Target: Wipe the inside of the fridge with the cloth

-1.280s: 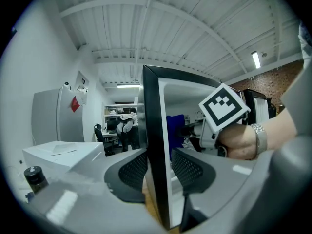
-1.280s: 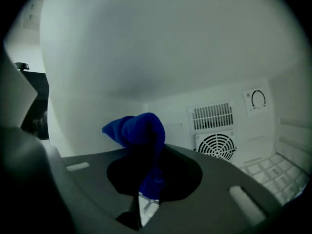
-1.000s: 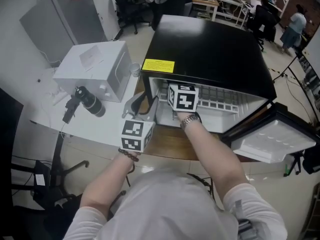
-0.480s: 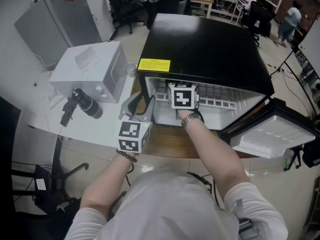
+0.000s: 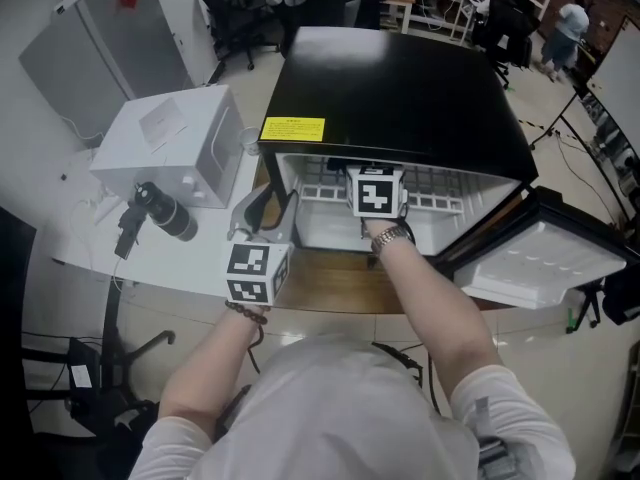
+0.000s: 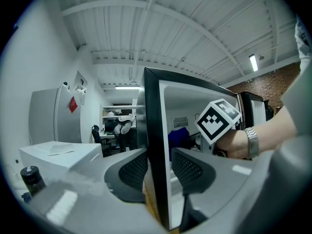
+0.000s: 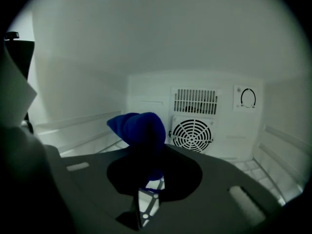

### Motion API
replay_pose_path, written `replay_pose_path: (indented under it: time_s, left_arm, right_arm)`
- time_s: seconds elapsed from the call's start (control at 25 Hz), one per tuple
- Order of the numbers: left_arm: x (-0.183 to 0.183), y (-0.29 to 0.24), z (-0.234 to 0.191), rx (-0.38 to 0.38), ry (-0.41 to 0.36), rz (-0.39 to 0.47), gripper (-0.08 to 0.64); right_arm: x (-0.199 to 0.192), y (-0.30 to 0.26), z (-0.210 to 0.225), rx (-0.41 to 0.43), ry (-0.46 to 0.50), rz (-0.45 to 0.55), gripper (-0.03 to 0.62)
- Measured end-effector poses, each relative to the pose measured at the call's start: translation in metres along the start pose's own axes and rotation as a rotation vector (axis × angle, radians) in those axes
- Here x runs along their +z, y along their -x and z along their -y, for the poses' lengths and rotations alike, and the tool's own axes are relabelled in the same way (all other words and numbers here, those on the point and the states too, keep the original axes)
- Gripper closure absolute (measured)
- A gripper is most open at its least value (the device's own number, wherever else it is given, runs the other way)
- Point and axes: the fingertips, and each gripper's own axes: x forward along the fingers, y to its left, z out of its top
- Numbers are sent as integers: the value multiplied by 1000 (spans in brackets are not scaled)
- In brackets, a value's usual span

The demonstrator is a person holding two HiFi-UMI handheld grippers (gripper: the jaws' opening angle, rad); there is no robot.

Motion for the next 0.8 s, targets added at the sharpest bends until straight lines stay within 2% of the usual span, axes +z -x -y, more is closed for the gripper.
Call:
replay_pose_path:
  time_s: [0.64, 0.8]
  left_arm:
    - [-1, 0, -1, 14, 13, 7, 413]
    - [1, 0, 0, 16, 17, 10, 413]
  right_arm:
    - [1, 21, 54, -88, 10, 31, 549]
    - [-11, 25, 75, -123, -17, -4, 549]
